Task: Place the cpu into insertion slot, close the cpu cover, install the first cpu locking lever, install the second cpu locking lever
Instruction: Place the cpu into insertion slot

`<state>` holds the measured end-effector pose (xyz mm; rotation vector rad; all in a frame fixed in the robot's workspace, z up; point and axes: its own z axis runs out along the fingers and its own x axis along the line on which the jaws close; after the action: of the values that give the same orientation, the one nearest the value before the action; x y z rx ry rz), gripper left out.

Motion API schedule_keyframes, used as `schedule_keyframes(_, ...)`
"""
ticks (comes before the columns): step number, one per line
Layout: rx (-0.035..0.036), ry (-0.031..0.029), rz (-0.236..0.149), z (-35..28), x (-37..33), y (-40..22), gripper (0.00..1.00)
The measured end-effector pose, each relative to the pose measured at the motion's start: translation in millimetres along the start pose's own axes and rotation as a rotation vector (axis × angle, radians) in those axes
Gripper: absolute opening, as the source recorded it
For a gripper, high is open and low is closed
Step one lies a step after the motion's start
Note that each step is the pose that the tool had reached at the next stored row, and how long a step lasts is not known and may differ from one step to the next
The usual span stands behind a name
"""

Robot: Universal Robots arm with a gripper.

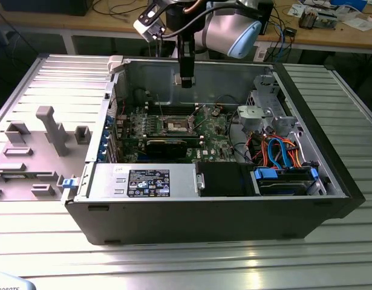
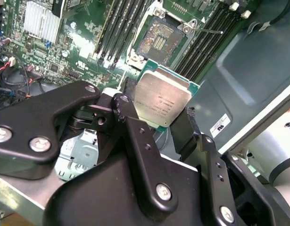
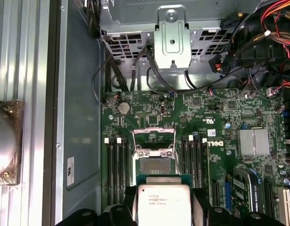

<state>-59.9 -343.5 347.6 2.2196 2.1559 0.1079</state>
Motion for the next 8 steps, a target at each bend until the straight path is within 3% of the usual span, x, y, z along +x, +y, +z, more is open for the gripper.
schedule_keyframes(4,0.0057,-0.0022,0.001,10.3,0.3,-0.8,0.54)
schedule_keyframes(8,0.0088,-0.0043,0.001,16.3,0.5,-1.3,0.54)
